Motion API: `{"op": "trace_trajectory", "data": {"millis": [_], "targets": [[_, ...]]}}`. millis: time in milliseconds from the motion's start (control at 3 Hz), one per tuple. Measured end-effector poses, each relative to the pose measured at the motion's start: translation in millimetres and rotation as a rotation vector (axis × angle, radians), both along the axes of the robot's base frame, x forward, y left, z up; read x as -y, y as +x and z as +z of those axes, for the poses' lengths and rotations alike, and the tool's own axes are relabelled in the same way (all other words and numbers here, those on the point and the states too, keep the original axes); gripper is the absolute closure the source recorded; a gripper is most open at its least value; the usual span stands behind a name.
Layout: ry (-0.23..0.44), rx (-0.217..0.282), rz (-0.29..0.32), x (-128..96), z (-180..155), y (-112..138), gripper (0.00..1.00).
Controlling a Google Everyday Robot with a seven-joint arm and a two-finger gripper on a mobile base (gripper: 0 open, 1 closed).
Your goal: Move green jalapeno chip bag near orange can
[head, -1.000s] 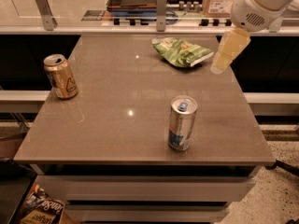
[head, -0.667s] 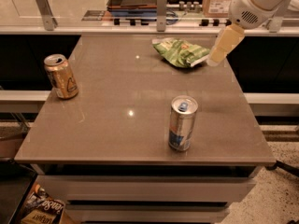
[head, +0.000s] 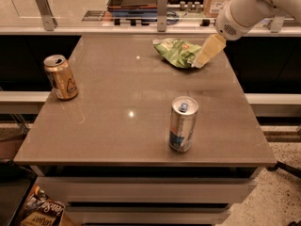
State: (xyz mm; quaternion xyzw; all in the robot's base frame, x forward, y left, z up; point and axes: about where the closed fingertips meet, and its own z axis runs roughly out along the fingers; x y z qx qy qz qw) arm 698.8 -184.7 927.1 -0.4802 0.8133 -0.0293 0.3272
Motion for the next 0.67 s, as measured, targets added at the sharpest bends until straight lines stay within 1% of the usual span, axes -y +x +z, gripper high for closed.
{"op": "trace_trajectory", "data": {"millis": [333, 667], "targets": [[0.0, 0.0, 0.0, -0.1, -0.2, 0.0, 0.0], [0.02, -0.006, -0.006, -8.6, -11.6, 17.6, 0.0]]}}
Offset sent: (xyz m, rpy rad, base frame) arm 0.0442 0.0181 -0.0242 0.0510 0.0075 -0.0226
